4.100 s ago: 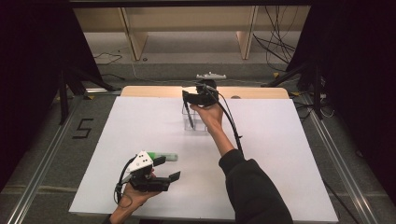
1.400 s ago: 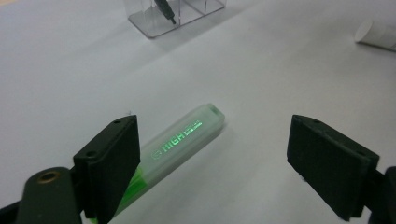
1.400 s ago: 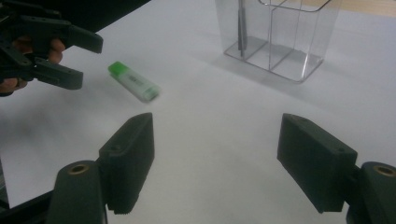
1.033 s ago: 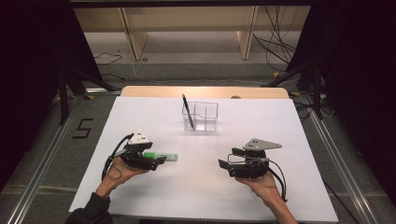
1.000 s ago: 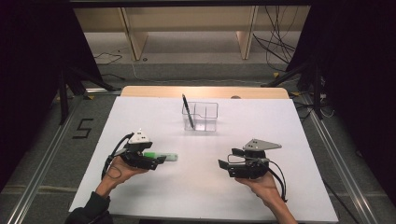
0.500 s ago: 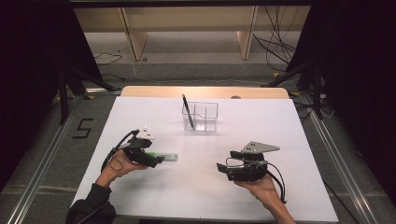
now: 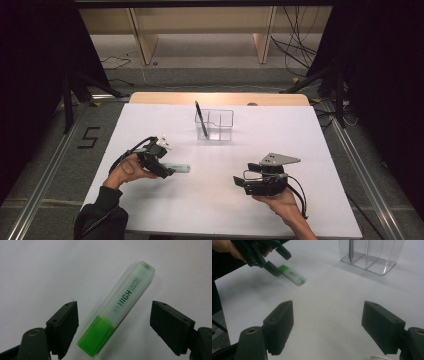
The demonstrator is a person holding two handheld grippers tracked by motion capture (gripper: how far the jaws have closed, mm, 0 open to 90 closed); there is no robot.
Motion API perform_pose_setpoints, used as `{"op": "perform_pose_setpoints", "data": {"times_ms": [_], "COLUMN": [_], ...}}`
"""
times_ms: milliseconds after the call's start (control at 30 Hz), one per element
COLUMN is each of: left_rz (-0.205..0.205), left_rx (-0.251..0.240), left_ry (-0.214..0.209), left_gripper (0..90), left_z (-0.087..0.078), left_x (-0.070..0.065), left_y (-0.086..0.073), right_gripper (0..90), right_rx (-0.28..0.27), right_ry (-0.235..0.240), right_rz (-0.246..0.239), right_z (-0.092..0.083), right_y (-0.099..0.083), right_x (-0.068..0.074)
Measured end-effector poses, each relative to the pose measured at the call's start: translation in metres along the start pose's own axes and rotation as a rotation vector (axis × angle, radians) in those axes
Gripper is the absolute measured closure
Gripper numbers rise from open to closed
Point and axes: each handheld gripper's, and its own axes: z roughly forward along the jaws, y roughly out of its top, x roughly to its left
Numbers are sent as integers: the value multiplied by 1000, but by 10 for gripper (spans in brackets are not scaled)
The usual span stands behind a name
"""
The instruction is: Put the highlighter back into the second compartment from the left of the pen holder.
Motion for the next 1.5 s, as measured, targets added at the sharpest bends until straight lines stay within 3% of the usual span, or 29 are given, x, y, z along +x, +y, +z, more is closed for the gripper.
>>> {"op": "perform_pose_setpoints", "data": {"times_ms": [100, 167, 233, 367, 433, 500, 567, 867, 967, 1100, 1400, 1500], "left_rz": [26, 16, 41, 54, 96, 103, 140, 124, 141, 106, 188, 203], "left_rx": [37, 39, 60, 62, 75, 72, 80, 122, 131, 123, 144, 131], "left_ry": [-6, -16, -21, 0, 3, -18, -39, -53, -69, -77, -91, -84], "left_gripper": [243, 261, 280, 317, 352, 374, 396, 448, 485, 534, 653, 662], "left_z": [0, 1, 2, 6, 9, 9, 9, 17, 16, 17, 15, 16], "left_x": [3, 3, 2, 5, 6, 5, 3, 10, 10, 9, 4, 2], "left_y": [4, 4, 3, 2, 3, 5, 5, 0, 1, 1, 2, 2], "right_gripper": [266, 266, 265, 266, 266, 266, 266, 266, 266, 266, 269, 269], "right_rx": [-1, 1, -2, -7, -4, -3, -1, 5, 8, 8, 7, 9], "right_ry": [-1, 0, -3, -5, -4, -3, 0, 13, 15, 17, 3, 1], "right_rz": [-1, -4, -5, -10, -11, -18, -26, -32, -32, -35, -39, -37], "right_z": [0, -2, -3, -5, -4, -4, -4, -2, -1, -1, -1, -1], "right_y": [-1, -1, -1, -1, -1, -2, -1, -1, -2, -2, -2, -2], "right_x": [0, 1, 2, 2, 4, 6, 8, 11, 11, 12, 11, 11]}}
